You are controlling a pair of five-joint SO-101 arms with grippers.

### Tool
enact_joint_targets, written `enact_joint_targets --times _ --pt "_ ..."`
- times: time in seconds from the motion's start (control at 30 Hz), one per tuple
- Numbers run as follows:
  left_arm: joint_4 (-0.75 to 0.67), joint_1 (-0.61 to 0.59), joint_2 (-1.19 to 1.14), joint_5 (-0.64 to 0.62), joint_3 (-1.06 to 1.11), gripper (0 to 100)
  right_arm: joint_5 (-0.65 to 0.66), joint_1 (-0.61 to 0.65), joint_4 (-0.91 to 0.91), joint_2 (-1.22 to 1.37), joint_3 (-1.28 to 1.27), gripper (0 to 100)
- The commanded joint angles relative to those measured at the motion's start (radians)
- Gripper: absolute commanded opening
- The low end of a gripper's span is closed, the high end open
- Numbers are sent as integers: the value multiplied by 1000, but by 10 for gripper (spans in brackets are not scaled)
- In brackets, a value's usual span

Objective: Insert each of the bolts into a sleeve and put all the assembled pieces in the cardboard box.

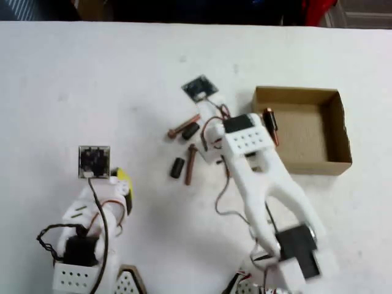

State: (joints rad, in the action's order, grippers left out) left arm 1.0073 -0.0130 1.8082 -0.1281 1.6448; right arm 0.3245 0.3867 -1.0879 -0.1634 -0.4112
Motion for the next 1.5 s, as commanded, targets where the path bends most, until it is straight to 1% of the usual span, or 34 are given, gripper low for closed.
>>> enact_joint_targets --times 0.0,0.13,0.23,0.3,0.53,0.63,0.73,0.87,0.97,1.13,1.23,1.4,1.47 --pt "-31 -1 13 9 -11 23 9 -10 -53 -236 17 16" --pt "-29 1 13 9 -11 23 8 -10 -124 -440 -2 16" --pt "-28 1 13 9 -12 23 8 -12 -130 -601 -52 16" --pt "-9 1 13 34 -20 23 8 -12 -127 -705 -103 16" --pt "163 1 13 57 -158 22 8 -12 -124 -981 -279 16" --pt "218 1 12 63 -219 22 3 -12 -124 -1064 -350 16" --pt "269 -4 12 121 -290 21 2 -12 -124 -1119 -411 16" --pt "255 -30 10 229 -354 21 0 -35 -67 -1178 -502 16" --pt "256 -58 10 253 -393 21 0 -85 -5 -1214 -572 16" --pt "261 -62 4 285 -456 21 -2 -88 73 -1256 -681 16" --pt "258 -62 -90 285 -511 21 -2 -88 107 -1271 -733 16" --pt "253 -54 -387 281 -660 21 -8 -85 157 -1294 -801 16" --pt "253 -53 -493 281 -721 21 -54 -61 174 -1308 -830 16"
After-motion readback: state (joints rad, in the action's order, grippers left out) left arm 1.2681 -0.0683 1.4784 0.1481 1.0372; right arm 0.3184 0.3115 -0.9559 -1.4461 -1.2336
